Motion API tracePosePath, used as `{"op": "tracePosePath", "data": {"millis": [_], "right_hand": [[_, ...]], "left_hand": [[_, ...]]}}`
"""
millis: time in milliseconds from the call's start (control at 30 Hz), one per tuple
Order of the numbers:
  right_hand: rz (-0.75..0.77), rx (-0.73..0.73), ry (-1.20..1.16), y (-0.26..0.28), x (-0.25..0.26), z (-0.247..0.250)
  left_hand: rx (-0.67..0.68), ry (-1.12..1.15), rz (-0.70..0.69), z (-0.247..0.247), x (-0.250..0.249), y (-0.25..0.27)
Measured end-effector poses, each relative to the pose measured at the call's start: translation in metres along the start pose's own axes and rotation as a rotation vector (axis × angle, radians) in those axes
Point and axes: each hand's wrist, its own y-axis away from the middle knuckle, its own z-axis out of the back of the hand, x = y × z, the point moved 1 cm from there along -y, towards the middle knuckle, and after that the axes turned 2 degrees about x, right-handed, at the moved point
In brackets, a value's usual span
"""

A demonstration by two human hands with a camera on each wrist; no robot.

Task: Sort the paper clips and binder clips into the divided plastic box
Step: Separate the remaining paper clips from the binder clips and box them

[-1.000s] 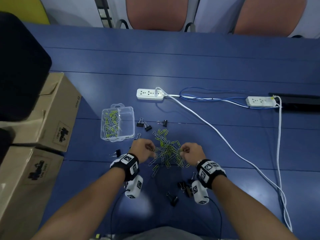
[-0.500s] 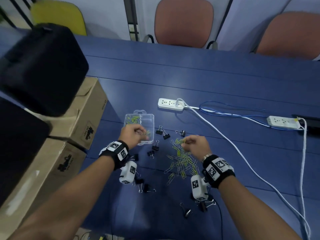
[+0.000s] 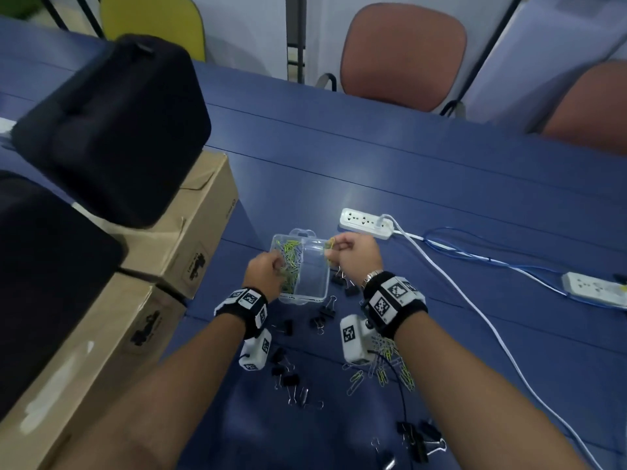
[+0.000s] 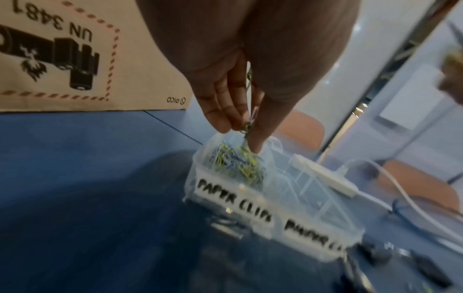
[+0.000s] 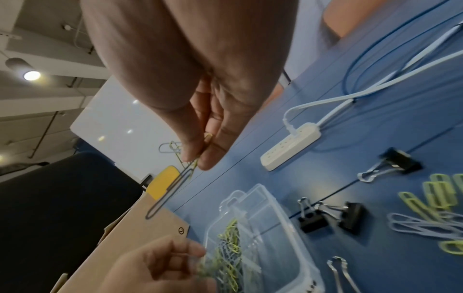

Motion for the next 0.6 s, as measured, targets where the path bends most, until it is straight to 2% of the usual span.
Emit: {"op": "tracePosePath", "data": {"millis": [67, 167, 333, 433, 533, 600], "right_hand": [[0.037, 0.005, 0.058, -0.015, 0.012, -0.014], [0.074, 0.018, 0.156, -0.037, 0.026, -0.037], [0.085, 0.03, 0.384, -0.07, 0.019, -0.079], [0.028, 0.084, 0.487, -0.08, 0.007, -0.094], [0.018, 0.226, 0.638, -0.08, -0.003, -0.1], [0.0, 0.242, 0.627, -0.08, -0.005, -0.098]], "left_hand": [[0.068, -0.027, 0.002, -0.005, 0.007, -0.002], [0.123, -0.034, 0.076, -0.005, 0.014, -0.004], [0.049, 0.03, 0.113, 0.001, 0.022, -0.006], [0.024, 0.03, 0.07, 0.0, 0.03, -0.007], [0.073, -0.098, -0.023, -0.004, 0.032, -0.006], [0.106, -0.217, -0.083, -0.007, 0.033, -0.006]]}}
